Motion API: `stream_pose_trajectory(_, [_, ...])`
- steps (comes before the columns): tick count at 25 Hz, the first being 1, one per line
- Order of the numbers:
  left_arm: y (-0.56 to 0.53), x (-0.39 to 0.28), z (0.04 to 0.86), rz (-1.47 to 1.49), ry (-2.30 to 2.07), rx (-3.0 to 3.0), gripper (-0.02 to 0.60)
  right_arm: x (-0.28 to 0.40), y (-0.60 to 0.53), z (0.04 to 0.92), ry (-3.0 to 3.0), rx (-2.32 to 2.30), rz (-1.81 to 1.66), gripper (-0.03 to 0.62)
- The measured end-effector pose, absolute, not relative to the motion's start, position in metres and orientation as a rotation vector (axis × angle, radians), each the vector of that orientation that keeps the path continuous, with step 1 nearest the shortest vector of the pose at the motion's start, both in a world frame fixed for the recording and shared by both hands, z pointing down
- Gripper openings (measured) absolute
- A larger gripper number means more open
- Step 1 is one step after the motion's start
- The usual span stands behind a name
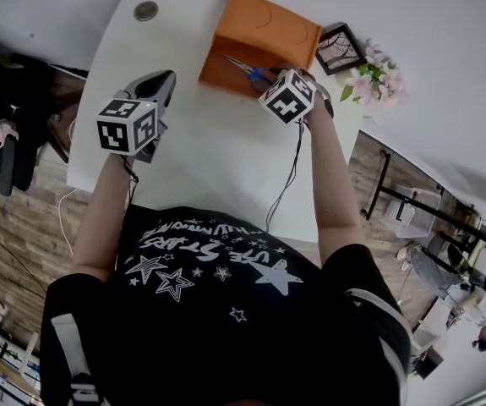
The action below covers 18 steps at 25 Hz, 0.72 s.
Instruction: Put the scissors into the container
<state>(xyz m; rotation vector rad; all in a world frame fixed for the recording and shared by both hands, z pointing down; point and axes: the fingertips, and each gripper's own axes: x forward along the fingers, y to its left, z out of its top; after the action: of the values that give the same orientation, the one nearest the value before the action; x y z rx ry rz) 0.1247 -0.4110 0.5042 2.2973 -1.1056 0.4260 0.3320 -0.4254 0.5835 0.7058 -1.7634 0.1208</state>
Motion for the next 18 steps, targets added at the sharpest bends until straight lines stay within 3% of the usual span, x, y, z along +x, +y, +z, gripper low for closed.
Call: stream_pose_trajectory(18, [-0.375, 0.117, 0.464, 0.339, -0.982, 2.423, 0.020, 0.354, -0.363, 0.482, -1.797, 1.255, 0.173, 0.064])
